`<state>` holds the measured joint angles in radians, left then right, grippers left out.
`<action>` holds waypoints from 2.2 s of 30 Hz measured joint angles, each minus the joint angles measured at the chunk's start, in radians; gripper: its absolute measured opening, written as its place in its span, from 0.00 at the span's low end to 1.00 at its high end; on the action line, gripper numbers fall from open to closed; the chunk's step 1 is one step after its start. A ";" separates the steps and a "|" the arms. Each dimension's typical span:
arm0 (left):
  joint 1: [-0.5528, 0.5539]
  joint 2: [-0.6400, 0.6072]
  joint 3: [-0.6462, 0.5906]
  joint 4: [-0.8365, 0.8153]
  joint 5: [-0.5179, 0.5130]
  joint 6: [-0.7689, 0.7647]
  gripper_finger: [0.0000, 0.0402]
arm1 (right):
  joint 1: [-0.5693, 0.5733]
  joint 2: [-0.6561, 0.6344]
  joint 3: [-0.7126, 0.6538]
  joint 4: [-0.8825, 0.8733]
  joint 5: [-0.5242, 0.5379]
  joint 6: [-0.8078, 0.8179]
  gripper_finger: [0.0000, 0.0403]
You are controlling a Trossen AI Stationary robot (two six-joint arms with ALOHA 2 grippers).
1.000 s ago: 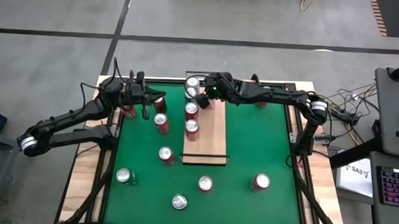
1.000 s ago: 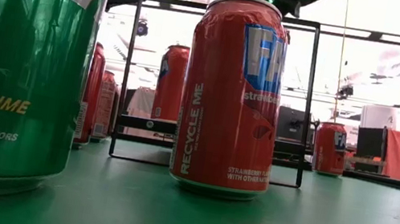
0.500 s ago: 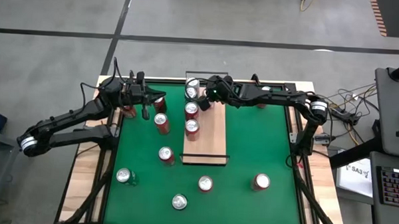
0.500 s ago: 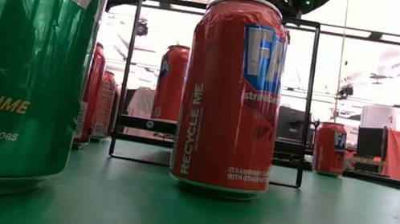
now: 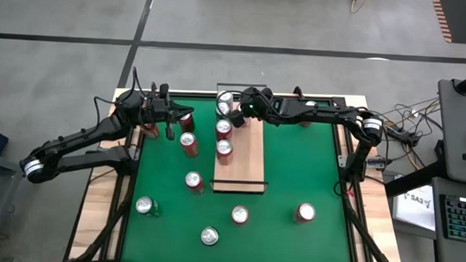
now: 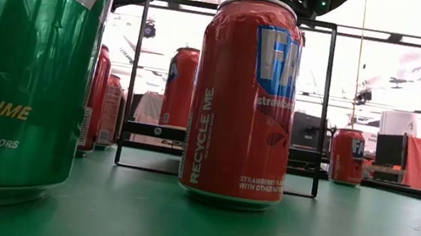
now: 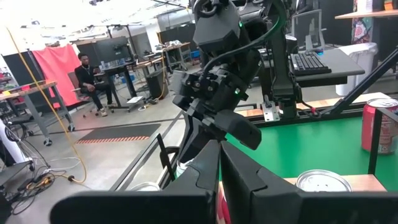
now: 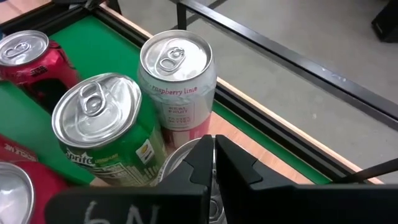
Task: Place canned beverage on shelf
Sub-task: Put the white/pink soda can on the shelf and aligned with the other white/pink soda can
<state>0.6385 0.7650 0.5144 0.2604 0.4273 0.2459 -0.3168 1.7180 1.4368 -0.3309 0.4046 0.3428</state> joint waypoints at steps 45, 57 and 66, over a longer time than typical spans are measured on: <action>0.000 0.000 0.000 -0.001 0.000 0.005 0.00 | 0.026 -0.065 0.004 -0.021 -0.046 0.058 0.02; 0.000 0.001 0.000 -0.002 -0.001 0.004 0.00 | 0.084 -0.052 0.022 -0.236 -0.072 0.058 0.02; 0.000 0.001 0.000 -0.001 -0.001 0.003 0.00 | 0.069 -0.001 0.020 -0.189 -0.029 0.050 0.02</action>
<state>0.6384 0.7662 0.5144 0.2596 0.4267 0.2493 -0.2475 1.7172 1.4570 -0.5197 0.3757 0.3927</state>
